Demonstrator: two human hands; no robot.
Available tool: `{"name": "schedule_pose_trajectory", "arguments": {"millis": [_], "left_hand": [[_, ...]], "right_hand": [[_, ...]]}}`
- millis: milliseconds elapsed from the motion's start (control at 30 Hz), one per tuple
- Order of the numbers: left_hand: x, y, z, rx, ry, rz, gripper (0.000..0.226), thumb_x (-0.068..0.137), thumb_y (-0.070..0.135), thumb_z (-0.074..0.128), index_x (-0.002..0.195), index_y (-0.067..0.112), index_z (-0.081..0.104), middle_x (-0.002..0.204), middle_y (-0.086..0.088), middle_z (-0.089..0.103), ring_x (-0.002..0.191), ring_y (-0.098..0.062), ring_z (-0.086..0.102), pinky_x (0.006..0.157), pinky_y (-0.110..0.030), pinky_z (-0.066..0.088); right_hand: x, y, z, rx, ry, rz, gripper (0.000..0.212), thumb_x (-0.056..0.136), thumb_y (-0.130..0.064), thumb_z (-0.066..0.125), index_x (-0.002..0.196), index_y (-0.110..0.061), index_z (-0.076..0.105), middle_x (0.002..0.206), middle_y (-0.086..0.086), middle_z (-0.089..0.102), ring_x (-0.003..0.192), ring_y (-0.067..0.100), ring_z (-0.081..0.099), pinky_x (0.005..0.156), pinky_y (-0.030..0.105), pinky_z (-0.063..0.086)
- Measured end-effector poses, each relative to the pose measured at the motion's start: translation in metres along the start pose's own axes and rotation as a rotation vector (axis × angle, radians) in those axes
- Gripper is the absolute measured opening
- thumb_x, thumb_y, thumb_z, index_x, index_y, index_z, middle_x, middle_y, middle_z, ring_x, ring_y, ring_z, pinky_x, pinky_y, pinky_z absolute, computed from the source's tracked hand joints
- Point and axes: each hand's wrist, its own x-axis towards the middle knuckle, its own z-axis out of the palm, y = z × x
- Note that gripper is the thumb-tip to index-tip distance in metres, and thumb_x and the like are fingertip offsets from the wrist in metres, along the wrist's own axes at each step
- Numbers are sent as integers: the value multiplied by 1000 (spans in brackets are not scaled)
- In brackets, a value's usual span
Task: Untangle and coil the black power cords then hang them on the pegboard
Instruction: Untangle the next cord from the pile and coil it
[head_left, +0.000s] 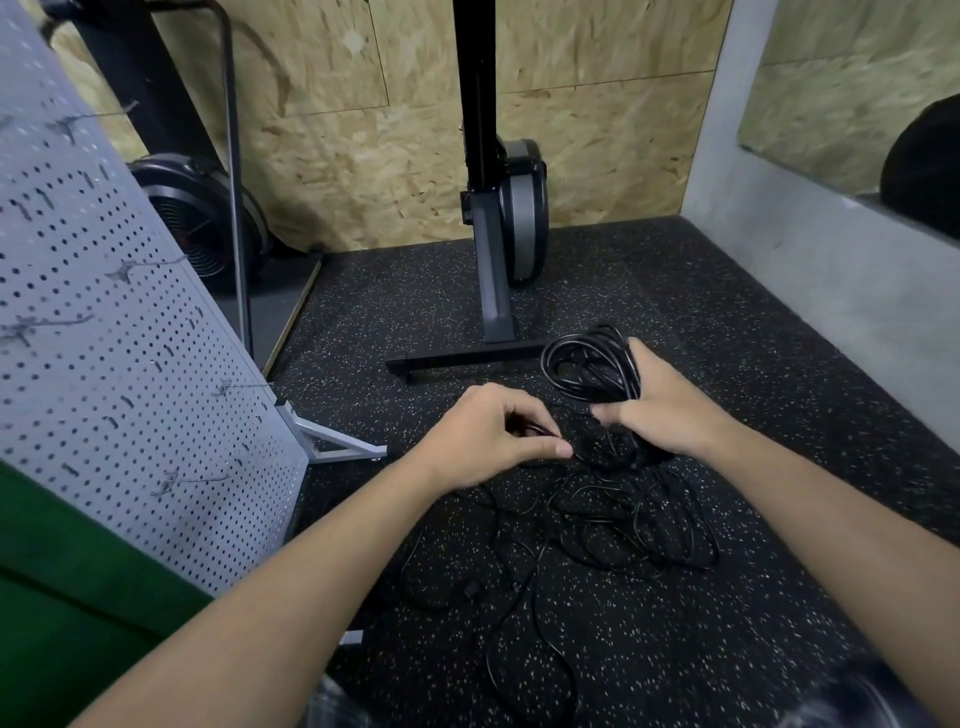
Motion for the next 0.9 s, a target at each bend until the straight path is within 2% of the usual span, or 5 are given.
{"name": "schedule_pose_trajectory", "arguments": {"millis": [167, 300, 467, 567, 900], "left_hand": [[4, 2, 4, -23, 203, 50, 34, 74, 43, 93, 86, 22, 70, 82, 7, 72, 80, -15, 68, 78, -38, 58], [6, 5, 10, 22, 305, 76, 42, 72, 41, 95, 86, 19, 62, 78, 7, 67, 73, -8, 58, 69, -28, 52], [8, 7, 17, 95, 382, 79, 49, 68, 47, 95, 79, 18, 57, 67, 9, 61, 63, -5, 51, 60, -28, 47], [9, 10, 20, 217, 383, 143, 58, 64, 59, 93, 77, 18, 54, 73, 8, 58, 69, -11, 54, 62, -33, 49], [7, -11, 2, 217, 174, 105, 40, 83, 57, 80, 106, 29, 63, 107, 16, 51, 79, -4, 56, 74, -21, 49]], "right_hand": [[-6, -11, 13, 145, -195, 16, 53, 91, -44, 73, 138, -38, 50, 128, -11, 67, 122, 13, 62, 111, 44, 45], [-1, 0, 20, 284, -312, 125, 115, 62, -102, 57, 158, -45, 30, 165, -6, 38, 151, 26, 39, 121, 62, 32], [-11, -11, 17, 77, -499, 9, 81, 81, -45, 88, 141, -32, 35, 137, -20, 49, 127, 7, 50, 99, 17, 44], [-13, -12, 24, -114, -478, 22, 114, 76, -46, 88, 164, -25, 19, 160, -15, 37, 148, 16, 38, 120, 32, 33], [-9, -9, 10, -260, -491, -138, 22, 100, -45, 65, 118, -35, 58, 114, -10, 71, 105, 11, 68, 97, 35, 53]]}}
